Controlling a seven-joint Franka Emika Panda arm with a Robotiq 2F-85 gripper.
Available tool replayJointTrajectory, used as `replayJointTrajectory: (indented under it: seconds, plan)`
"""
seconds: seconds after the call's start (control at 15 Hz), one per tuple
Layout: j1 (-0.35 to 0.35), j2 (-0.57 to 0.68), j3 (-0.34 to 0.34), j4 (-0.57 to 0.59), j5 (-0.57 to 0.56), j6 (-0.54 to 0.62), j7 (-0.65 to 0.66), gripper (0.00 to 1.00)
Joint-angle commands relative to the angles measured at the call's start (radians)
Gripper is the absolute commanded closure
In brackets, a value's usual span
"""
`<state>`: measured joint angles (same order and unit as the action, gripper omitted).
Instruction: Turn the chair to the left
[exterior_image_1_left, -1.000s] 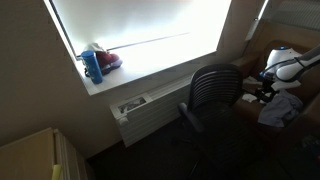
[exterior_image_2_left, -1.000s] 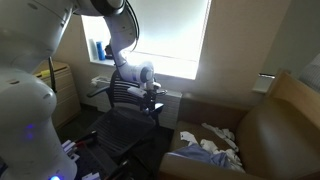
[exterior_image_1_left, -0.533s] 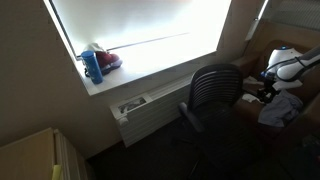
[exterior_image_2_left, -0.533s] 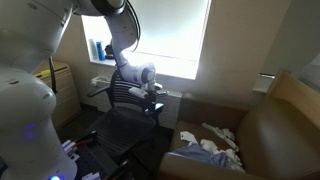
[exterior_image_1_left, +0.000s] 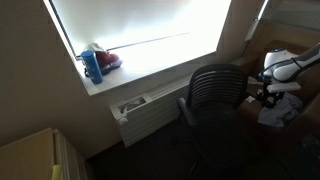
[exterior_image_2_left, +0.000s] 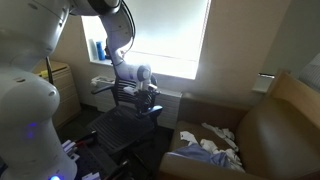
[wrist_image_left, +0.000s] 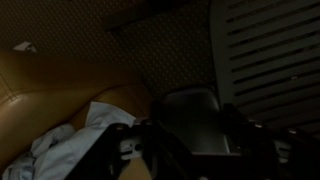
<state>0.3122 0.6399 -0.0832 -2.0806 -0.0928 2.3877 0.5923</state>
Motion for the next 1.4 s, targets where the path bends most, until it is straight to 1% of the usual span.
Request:
replayJointTrajectory:
  seconds: [0.0, 0.07, 0.13, 0.2, 0.33, 0.47, 0.6, 0.73, 0.8, 0.93, 1.0, 1.2, 1.27, 1.33]
  plan:
    - [0.141, 0.092, -0.013, 0.102, 0.03, -0.043, 0.254, 0.61]
    - [0.148, 0.102, 0.009, 0.125, 0.015, -0.087, 0.318, 0.61]
    - [0.157, 0.133, 0.024, 0.179, 0.027, -0.185, 0.366, 0.61]
    - [0.145, 0.166, 0.053, 0.239, 0.054, -0.281, 0.387, 0.61]
    - [0.121, 0.23, 0.099, 0.354, 0.1, -0.419, 0.428, 0.61]
    - [0.094, 0.294, 0.133, 0.467, 0.152, -0.553, 0.436, 0.61]
    - [0.063, 0.359, 0.157, 0.583, 0.21, -0.66, 0.413, 0.61]
    - [0.037, 0.411, 0.177, 0.669, 0.266, -0.749, 0.402, 0.61]
    - [0.023, 0.432, 0.188, 0.699, 0.296, -0.774, 0.39, 0.61]
    - [0.002, 0.452, 0.217, 0.732, 0.343, -0.767, 0.325, 0.61]
    - [-0.003, 0.455, 0.226, 0.739, 0.358, -0.739, 0.289, 0.61]
    - [0.0, 0.427, 0.24, 0.713, 0.374, -0.632, 0.175, 0.61]
    - [0.003, 0.412, 0.244, 0.695, 0.378, -0.586, 0.14, 0.57]
    - [0.004, 0.408, 0.248, 0.687, 0.378, -0.541, 0.104, 0.62]
